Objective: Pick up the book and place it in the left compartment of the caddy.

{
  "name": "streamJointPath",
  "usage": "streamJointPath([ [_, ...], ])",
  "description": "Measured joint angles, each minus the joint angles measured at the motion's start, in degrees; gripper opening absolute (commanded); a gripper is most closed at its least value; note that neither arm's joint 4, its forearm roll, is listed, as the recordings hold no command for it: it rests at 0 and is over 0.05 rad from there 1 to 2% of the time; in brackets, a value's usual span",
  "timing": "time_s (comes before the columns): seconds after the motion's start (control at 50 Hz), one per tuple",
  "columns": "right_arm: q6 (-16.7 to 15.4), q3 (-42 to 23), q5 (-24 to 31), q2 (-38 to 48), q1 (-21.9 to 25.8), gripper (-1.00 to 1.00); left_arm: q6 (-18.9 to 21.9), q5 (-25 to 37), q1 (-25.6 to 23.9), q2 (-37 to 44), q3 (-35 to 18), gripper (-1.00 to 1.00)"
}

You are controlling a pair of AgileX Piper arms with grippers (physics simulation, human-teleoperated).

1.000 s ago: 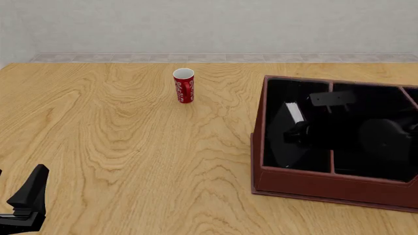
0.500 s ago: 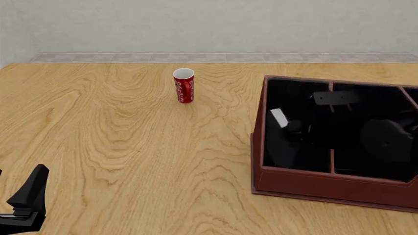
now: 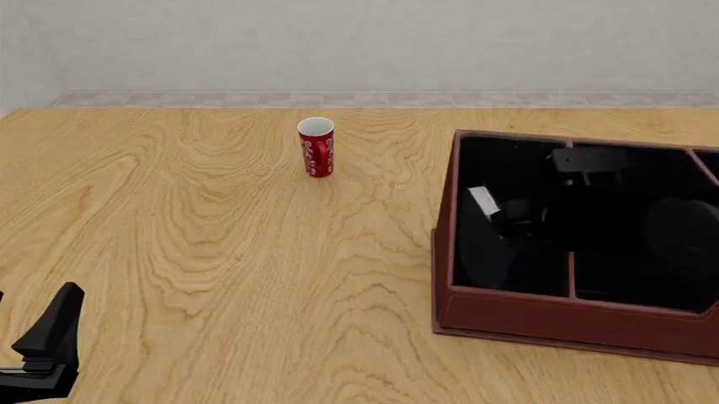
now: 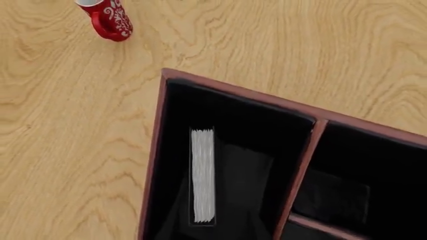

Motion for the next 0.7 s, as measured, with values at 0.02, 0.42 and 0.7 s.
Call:
streamJointPath([
  [0.02,0.0,0.0,0.3,-0.4,0.0,1.00,0.0,0.0,0.0,0.0,0.0,1.00],
  [0.42,-1.1,-0.8,8.9,-10.7,0.0,1.00,0.0,0.0,0.0,0.0,0.0,1.00],
  [0.7,-0.6,-0.7,13.3,-17.9,0.0,1.00,0.0,0.0,0.0,0.0,0.0,1.00],
])
